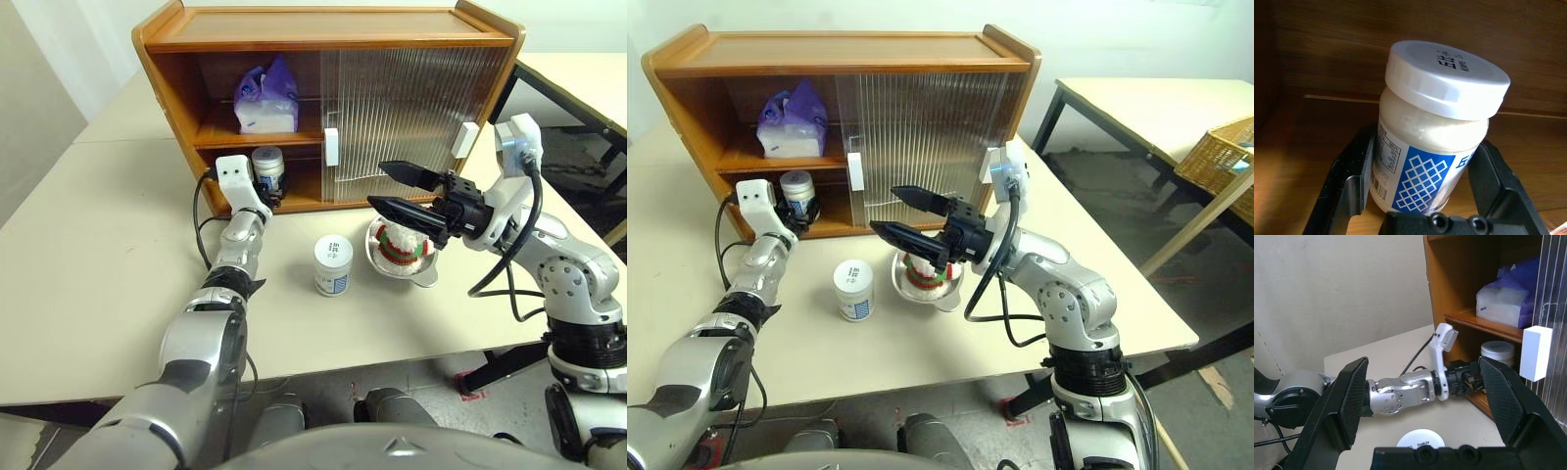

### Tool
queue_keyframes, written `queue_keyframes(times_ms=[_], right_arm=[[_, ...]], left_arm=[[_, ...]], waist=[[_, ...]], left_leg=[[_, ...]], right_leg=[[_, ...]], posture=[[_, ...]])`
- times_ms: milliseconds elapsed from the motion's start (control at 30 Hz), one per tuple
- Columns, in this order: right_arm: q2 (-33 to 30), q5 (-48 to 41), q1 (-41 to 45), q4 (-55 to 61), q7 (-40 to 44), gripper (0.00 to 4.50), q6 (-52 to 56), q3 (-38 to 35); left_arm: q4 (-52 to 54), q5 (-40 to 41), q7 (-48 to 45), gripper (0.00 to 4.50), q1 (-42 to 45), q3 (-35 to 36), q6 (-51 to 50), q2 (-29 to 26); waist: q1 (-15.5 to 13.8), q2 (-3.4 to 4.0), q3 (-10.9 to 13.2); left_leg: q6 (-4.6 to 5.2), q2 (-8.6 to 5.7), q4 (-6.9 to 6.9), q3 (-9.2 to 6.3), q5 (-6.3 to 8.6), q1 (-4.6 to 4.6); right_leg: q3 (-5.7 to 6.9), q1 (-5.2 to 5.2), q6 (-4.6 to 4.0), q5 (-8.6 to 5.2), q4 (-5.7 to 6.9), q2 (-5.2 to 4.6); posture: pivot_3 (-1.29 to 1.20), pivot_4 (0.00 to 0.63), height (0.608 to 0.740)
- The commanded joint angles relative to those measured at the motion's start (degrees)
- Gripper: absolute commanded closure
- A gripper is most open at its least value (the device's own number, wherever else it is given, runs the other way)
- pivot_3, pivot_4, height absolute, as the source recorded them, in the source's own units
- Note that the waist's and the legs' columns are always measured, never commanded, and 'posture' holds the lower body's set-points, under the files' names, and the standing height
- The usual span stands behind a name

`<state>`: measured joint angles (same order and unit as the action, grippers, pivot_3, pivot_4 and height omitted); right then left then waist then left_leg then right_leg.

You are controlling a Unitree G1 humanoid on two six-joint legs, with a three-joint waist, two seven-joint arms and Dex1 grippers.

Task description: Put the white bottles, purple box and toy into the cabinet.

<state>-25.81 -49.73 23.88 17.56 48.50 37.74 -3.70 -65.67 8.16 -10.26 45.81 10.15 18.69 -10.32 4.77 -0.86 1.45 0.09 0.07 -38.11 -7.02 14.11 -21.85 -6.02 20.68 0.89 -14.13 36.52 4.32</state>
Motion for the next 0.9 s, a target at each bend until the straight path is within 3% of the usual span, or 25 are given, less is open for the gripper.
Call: queue_keyframes(times_ms=[33, 67, 200, 467, 900], right_arm=[[-0.47, -0.47, 0.11, 0.76, -0.26, 0.00, 0.50, -0.46], [-0.47, -0.49, 0.13, 0.78, -0.31, 0.00, 0.52, -0.46], [-0.46, -0.66, 0.24, 0.80, -0.46, 0.00, 0.66, -0.43], [-0.21, -0.79, 0.73, 0.37, -0.47, 0.00, 0.68, -0.28], [0.81, -0.61, 1.29, -0.47, 0.38, 0.00, 0.63, 0.46]], left_arm=[[-1.59, -1.18, 0.65, 1.39, 1.85, -0.05, 1.21, 0.13], [-1.71, -1.32, 0.76, 1.39, 2.03, -0.07, 1.20, 0.14], [-1.32, -1.72, 1.34, 0.03, 1.99, -0.05, 1.29, 0.13], [2.59, -0.88, 0.73, 0.03, -0.27, 0.62, 2.13, 0.66], [23.79, 0.14, 2.05, 0.03, -13.50, -0.11, -3.86, 2.02]], waist=[[0.18, 0.00, 0.00], [0.23, 0.00, 0.00], [0.23, 0.00, 0.00], [0.22, 0.00, 0.00], [0.01, 0.01, 0.02]], left_leg=[[0.02, 0.00, 0.00, 0.05, 0.01, -0.01], [0.04, -0.01, 0.00, 0.13, 0.02, -0.01], [0.05, -0.01, 0.00, 0.23, 0.03, -0.03], [0.09, -0.04, -0.05, 0.31, 0.03, 0.00], [0.09, -0.10, -0.09, 0.36, 0.03, 0.00]], right_leg=[[0.05, 0.00, 0.01, 0.01, -0.02, 0.00], [0.09, -0.01, 0.02, 0.01, -0.05, 0.00], [0.24, -0.04, 0.06, 0.03, -0.16, 0.01], [0.27, -0.11, 0.13, 0.08, -0.21, 0.01], [0.28, -0.12, -0.01, 0.01, -0.21, 0.01]], posture=[[-0.17, 0.009, 0.740], [-0.17, 0.009, 0.740], [-0.17, 0.013, 0.740], [-0.16, 0.017, 0.740], [-0.13, 0.031, 0.740]])
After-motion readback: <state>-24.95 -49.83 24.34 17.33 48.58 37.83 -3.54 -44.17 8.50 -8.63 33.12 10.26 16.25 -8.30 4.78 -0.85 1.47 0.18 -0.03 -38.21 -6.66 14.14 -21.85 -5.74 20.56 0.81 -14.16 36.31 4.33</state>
